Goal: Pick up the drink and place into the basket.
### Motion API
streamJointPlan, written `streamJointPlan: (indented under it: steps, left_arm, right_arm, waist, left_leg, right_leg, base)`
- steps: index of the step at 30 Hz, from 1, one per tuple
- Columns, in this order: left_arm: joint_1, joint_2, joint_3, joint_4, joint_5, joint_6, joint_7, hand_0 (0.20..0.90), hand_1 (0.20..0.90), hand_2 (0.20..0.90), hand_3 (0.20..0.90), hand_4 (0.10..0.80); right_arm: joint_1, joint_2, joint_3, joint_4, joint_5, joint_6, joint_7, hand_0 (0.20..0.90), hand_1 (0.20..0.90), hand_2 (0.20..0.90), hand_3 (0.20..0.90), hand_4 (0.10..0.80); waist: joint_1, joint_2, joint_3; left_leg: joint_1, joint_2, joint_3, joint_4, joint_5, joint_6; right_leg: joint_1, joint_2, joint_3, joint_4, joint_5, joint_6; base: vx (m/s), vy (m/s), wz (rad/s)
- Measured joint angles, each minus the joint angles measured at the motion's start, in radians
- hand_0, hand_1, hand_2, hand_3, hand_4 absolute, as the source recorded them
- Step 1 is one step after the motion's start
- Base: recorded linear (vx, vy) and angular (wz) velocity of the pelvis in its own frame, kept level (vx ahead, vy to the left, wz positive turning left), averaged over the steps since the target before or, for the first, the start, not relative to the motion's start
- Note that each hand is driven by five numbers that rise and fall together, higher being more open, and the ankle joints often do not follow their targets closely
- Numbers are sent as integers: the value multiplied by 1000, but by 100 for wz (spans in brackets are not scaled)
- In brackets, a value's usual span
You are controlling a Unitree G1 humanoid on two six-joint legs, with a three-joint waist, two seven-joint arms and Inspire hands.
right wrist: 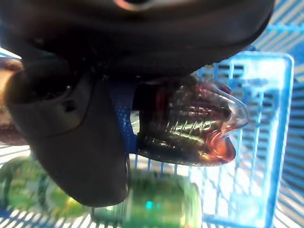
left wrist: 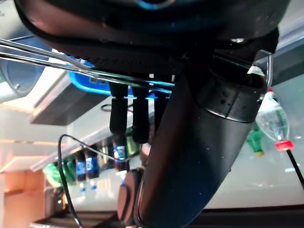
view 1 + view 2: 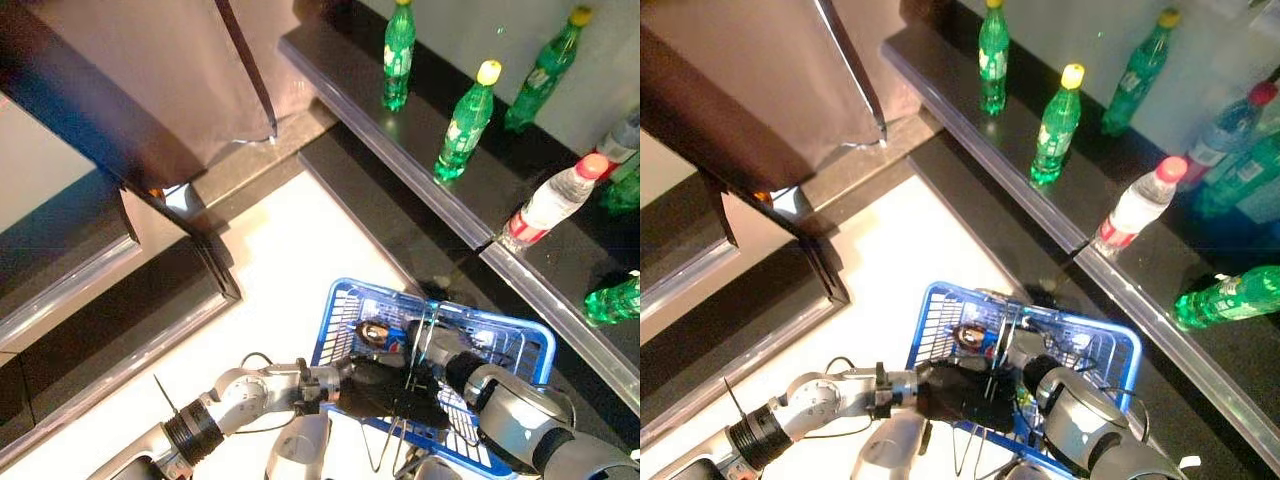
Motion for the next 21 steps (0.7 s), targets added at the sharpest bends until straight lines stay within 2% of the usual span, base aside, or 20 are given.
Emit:
streamJointPlan:
  steps: [5, 12, 13, 14, 15, 21]
  left_arm:
    - [-37, -2, 0, 0, -17, -27, 0, 300, 300, 300, 200, 100]
    - [-53, 0, -2, 0, -18, -49, 1, 300, 300, 300, 200, 100]
    - [-56, 0, -2, 0, -19, -54, 1, 300, 300, 300, 200, 100]
    - [-58, 2, -2, 0, -23, -62, 2, 300, 300, 300, 200, 100]
    - [-58, 3, -2, 0, -30, -68, 4, 300, 300, 300, 200, 100]
    - [-62, 8, 0, 0, -96, -111, 35, 300, 300, 300, 200, 100]
  right_arm:
    - [-30, -9, 0, 2, -39, 16, 1, 300, 300, 300, 200, 100]
    - [-46, -7, -5, 36, -79, 63, -58, 300, 300, 300, 200, 100]
    - [-46, -7, -13, 38, -79, 68, -72, 415, 415, 415, 335, 235]
    - [-46, -8, -21, 39, -79, 73, -85, 846, 846, 846, 837, 737]
    - [-46, -8, -21, 39, -78, 77, -96, 900, 900, 900, 900, 800]
    - [-46, -9, -49, 23, -33, 42, -180, 900, 900, 900, 900, 800]
  waist:
    - [-1, 9, 46]
    - [-2, 9, 51]
    - [-3, 10, 57]
    - [-4, 10, 64]
    - [-4, 9, 68]
    - [-6, 7, 72]
  left_leg:
    - [-1, -9, 0, 3, 1, 4]
    - [-37, -20, 1, 9, 5, 16]
    - [-37, -22, 2, 9, 6, 17]
    - [-37, -24, 2, 9, 7, 18]
    - [-39, -24, 2, 9, 8, 19]
    - [-39, -26, 4, 8, 8, 21]
  right_leg:
    - [-2, -10, 0, 7, 0, 1]
    - [-41, -28, 2, 24, 3, 7]
    - [-42, -31, 3, 27, 3, 7]
    - [-43, -33, 3, 27, 3, 7]
    - [-45, -34, 3, 28, 3, 8]
    - [-45, -37, 5, 28, 6, 13]
  base:
    - [0, 0, 0]
    - [-29, 10, 1]
    - [-39, 5, -1]
    - [-38, 0, 0]
    - [-33, 1, 1]
    - [0, 0, 0]
